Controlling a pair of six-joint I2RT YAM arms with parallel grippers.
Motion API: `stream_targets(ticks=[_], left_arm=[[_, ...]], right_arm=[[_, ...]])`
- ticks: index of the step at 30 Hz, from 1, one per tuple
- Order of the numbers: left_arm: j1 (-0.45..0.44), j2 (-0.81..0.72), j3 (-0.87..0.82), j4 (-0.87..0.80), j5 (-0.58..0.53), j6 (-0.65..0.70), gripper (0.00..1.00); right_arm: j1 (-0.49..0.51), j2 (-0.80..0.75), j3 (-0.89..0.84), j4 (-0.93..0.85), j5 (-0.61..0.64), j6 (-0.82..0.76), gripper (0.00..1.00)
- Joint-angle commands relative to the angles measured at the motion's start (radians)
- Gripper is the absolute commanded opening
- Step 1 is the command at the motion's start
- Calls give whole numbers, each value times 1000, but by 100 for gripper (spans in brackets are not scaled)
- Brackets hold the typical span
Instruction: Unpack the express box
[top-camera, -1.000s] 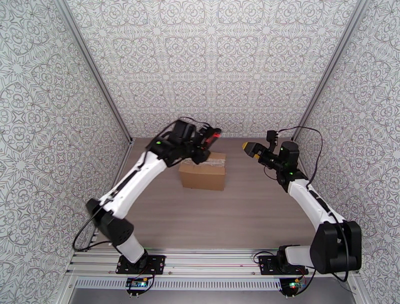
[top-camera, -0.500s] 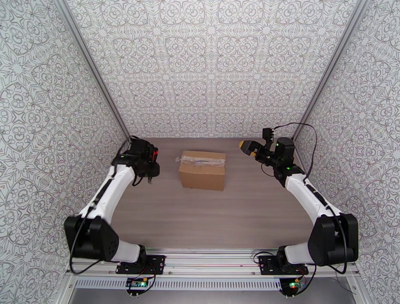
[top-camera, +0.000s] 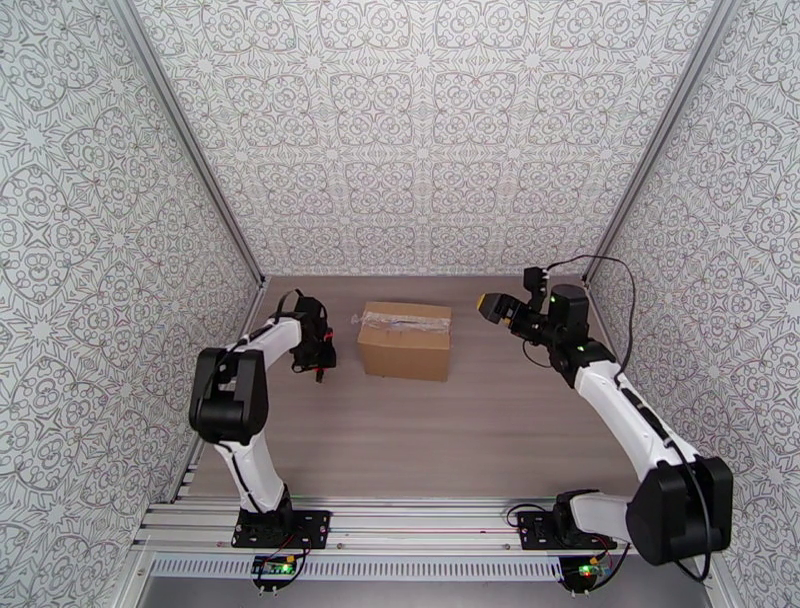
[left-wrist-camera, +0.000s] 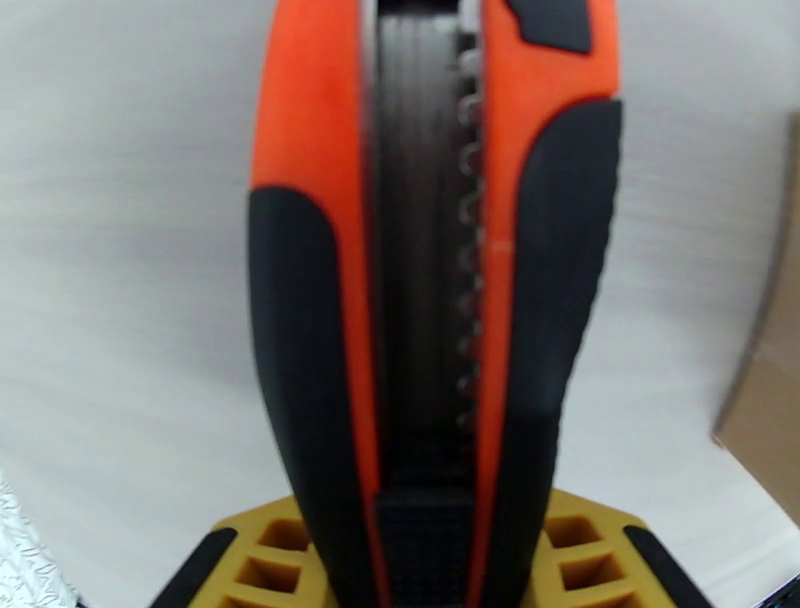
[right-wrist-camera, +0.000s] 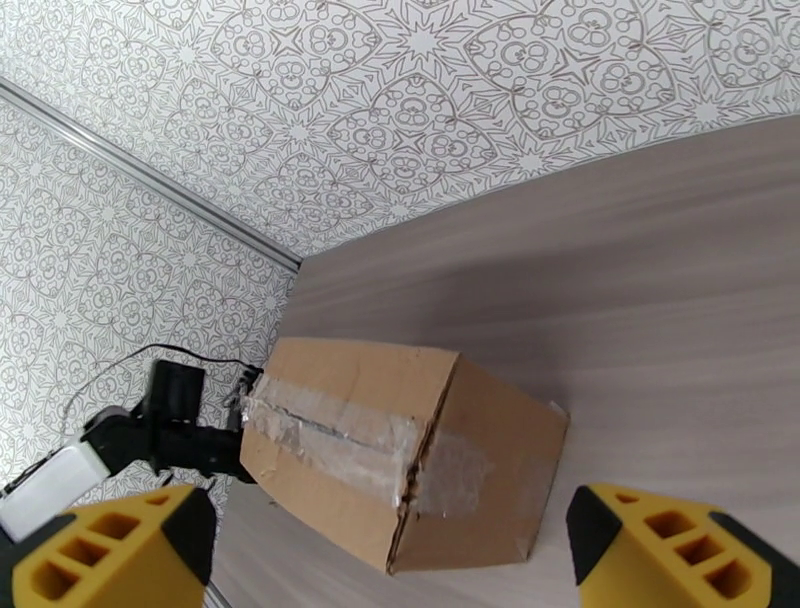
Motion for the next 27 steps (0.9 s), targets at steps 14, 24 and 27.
stream_targets(ticks=[14, 24, 27], left_arm=[[-13, 94, 40, 14, 23, -66, 36], [-34, -11, -6, 10, -68, -113, 66], [-48, -111, -29, 31, -113, -122, 66]], right_arm=[[39, 58, 51, -169, 122, -96, 99], [99, 339, 412, -369, 146, -336, 99], [130, 465, 571, -435, 128, -404, 99]])
